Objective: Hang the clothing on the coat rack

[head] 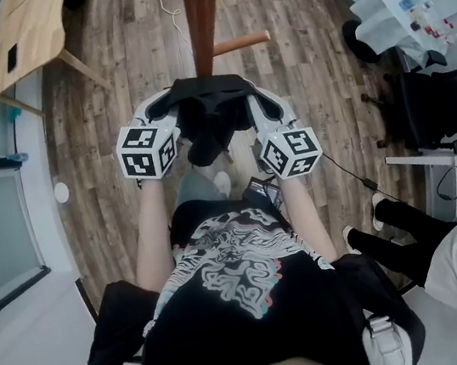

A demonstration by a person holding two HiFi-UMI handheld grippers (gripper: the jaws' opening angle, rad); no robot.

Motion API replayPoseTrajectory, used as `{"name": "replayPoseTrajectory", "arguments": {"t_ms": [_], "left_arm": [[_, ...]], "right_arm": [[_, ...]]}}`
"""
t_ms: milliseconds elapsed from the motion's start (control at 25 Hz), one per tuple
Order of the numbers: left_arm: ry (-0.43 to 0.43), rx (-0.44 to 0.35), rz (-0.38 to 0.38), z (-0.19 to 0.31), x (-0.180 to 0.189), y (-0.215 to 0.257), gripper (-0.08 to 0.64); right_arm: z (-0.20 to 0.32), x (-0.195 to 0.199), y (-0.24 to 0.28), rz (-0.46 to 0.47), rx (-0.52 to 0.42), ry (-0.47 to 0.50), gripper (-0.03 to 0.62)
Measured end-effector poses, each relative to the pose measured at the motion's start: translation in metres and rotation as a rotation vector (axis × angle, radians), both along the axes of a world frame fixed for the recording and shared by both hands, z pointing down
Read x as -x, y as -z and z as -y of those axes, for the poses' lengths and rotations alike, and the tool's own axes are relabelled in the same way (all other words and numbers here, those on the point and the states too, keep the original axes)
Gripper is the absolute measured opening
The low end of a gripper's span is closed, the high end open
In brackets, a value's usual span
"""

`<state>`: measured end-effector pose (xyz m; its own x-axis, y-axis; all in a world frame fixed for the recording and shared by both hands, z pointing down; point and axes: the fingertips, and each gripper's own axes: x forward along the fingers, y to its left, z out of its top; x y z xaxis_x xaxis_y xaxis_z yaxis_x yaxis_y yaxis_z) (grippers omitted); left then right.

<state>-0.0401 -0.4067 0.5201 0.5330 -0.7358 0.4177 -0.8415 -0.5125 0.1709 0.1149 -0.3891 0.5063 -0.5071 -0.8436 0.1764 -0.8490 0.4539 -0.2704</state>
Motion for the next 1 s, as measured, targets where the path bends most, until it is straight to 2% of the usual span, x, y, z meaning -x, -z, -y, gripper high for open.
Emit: {"name": "replayPoseTrajectory", "arguments": {"t_ms": [80, 240, 400, 600, 1000], "left_arm": [[0.001, 0.005, 0.003, -0.002, -0.001, -0.001, 0.008], [0.009, 0.003, 0.009, -0.004, -0.003, 0.002, 0.008], [-0.008, 0.017, -0.007, -0.008, -0.005, 0.003, 0.009], [-0.038, 0.024, -0.016, -0.014, -0.011, 0.003, 0.014], [-0.102, 0.045, -0.033, -0.029, -0.017, 0.006, 0.076]], "right_arm": [[-0.002, -0.002, -0.001, 0.0, 0.007, -0.004, 0.015], [-0.003, -0.006, -0.002, 0.011, 0.035, 0.001, 0.087], [-0.004, -0.007, 0.001, -0.004, 0.034, 0.001, 0.089], [-0.008, -0.007, 0.0, 0.027, 0.042, 0.005, 0.089], [-0.013, -0.008, 0.001, 0.032, 0.042, 0.004, 0.089]]}}
